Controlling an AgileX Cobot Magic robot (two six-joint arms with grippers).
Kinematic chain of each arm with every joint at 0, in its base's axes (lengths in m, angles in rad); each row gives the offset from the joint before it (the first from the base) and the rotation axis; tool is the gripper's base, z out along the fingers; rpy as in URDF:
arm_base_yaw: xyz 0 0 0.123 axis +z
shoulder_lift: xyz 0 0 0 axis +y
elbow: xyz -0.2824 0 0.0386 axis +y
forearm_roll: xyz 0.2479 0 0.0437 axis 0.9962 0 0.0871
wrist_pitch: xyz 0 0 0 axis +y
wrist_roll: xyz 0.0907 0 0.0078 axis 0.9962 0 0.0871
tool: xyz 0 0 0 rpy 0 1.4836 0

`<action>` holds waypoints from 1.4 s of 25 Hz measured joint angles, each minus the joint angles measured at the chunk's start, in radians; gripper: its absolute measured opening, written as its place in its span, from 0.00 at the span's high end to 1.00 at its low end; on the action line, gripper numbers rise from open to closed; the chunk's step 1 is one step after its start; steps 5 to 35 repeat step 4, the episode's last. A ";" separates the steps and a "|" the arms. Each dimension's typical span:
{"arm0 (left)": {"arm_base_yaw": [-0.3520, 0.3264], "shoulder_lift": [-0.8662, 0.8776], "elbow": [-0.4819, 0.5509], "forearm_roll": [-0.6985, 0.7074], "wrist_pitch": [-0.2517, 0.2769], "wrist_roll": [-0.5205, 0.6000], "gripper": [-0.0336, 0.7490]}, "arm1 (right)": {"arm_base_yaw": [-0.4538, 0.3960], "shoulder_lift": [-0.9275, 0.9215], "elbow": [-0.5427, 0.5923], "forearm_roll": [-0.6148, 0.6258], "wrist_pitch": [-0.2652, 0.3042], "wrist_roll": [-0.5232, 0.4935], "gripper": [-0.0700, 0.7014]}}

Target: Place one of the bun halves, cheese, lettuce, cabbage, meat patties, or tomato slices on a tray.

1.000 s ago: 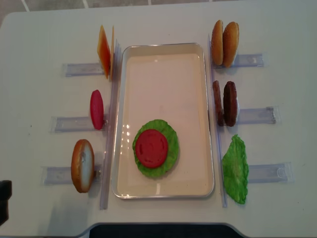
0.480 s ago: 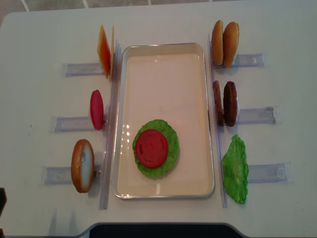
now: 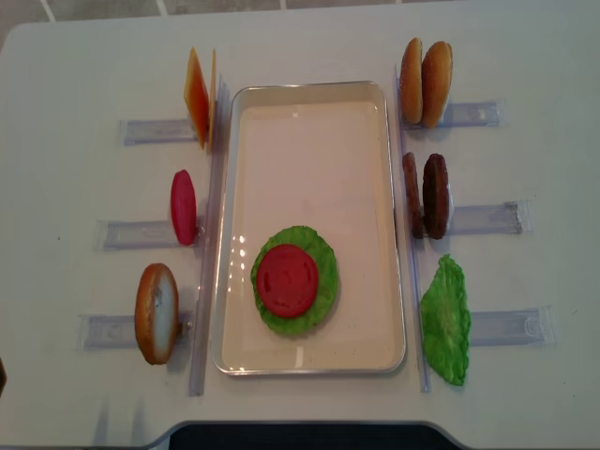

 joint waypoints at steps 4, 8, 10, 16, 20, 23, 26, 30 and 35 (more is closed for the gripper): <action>0.000 0.000 0.000 0.000 0.000 0.001 0.46 | 0.000 0.000 0.000 0.000 0.000 0.001 0.54; 0.000 0.000 0.000 0.000 0.000 0.001 0.46 | 0.000 0.000 0.000 0.000 0.000 0.001 0.54; 0.000 0.000 0.000 0.000 0.000 0.001 0.46 | 0.000 0.000 0.000 0.000 0.000 0.001 0.54; 0.000 0.000 0.000 0.000 0.000 0.001 0.46 | 0.000 0.000 0.000 0.000 0.000 0.001 0.54; 0.000 0.000 0.000 0.000 0.000 0.001 0.46 | 0.000 0.000 0.000 0.000 0.000 0.001 0.54; 0.000 0.000 0.000 0.000 0.000 0.001 0.46 | 0.000 0.000 0.000 0.000 0.000 0.001 0.54; 0.000 0.000 0.000 0.000 0.000 0.001 0.46 | 0.000 0.000 0.000 0.000 0.000 0.001 0.54; 0.000 0.000 0.000 0.000 0.000 0.001 0.46 | 0.000 0.000 0.000 0.000 0.000 0.001 0.54; 0.000 0.000 0.000 0.000 0.000 0.001 0.46 | 0.000 0.000 0.000 0.000 0.000 0.001 0.54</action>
